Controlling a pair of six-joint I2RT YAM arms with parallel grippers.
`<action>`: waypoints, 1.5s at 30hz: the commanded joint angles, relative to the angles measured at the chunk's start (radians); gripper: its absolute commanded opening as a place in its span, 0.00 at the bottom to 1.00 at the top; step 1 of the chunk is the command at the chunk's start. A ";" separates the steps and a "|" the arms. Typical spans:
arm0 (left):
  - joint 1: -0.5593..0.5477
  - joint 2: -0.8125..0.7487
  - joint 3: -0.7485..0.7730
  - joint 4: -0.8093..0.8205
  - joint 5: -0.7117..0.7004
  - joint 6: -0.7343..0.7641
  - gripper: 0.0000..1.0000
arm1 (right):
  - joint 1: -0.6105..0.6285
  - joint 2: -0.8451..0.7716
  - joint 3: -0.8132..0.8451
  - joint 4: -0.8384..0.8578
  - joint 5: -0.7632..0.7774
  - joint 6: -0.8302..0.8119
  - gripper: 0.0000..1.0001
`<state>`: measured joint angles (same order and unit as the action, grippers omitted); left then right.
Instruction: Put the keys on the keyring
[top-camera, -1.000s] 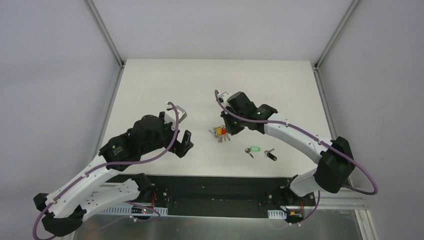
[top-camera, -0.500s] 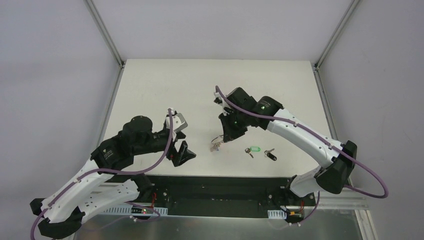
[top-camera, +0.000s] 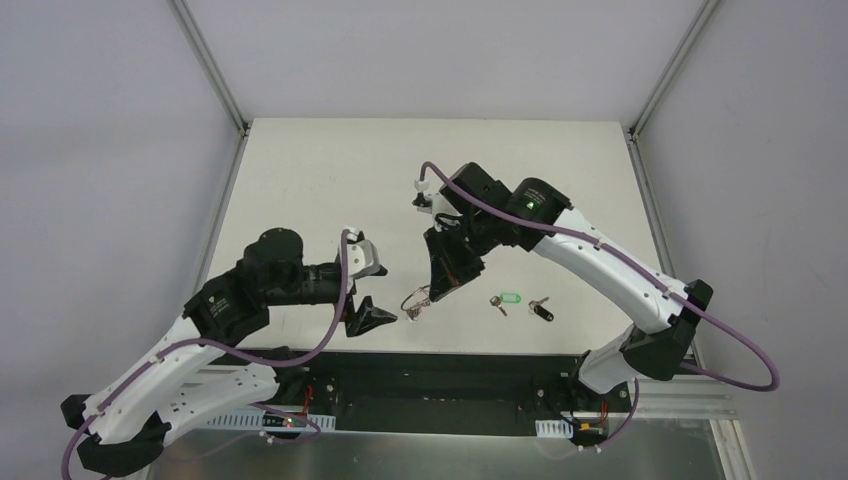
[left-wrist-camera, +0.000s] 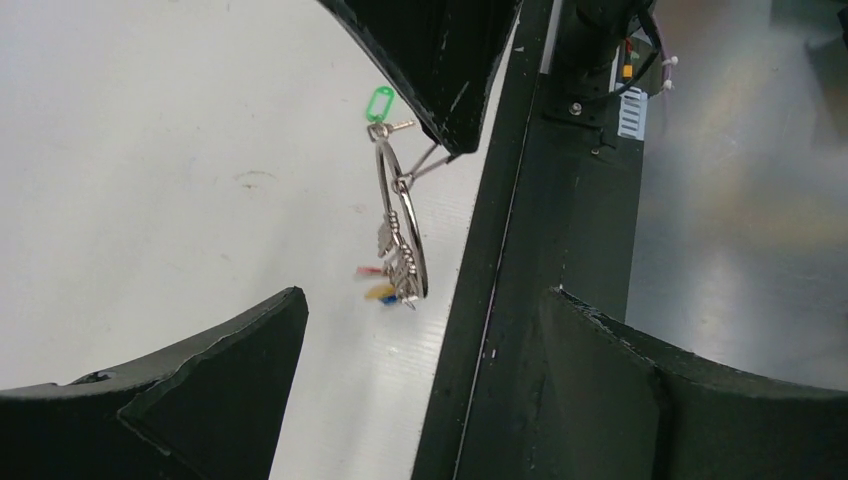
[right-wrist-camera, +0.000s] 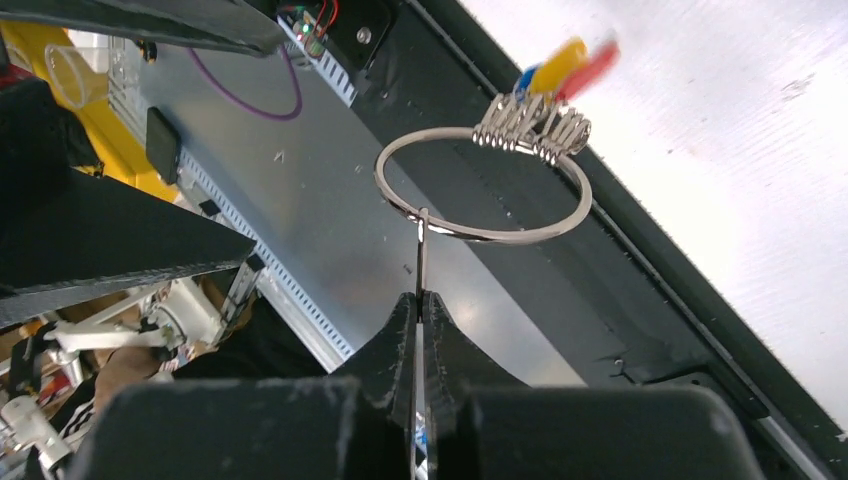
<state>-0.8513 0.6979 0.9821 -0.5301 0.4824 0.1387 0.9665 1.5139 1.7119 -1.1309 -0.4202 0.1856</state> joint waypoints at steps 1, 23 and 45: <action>-0.004 -0.043 0.005 0.068 0.036 0.084 0.86 | 0.031 0.020 0.064 -0.060 -0.093 0.057 0.00; -0.005 -0.134 -0.092 0.164 0.113 0.163 0.79 | 0.106 0.166 0.285 -0.082 -0.156 0.198 0.00; -0.006 -0.146 -0.114 0.174 0.106 0.171 0.42 | 0.134 0.190 0.355 -0.067 -0.153 0.254 0.00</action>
<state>-0.8513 0.5484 0.8665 -0.4000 0.5709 0.3016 1.0912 1.7126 2.0117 -1.1870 -0.5476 0.4072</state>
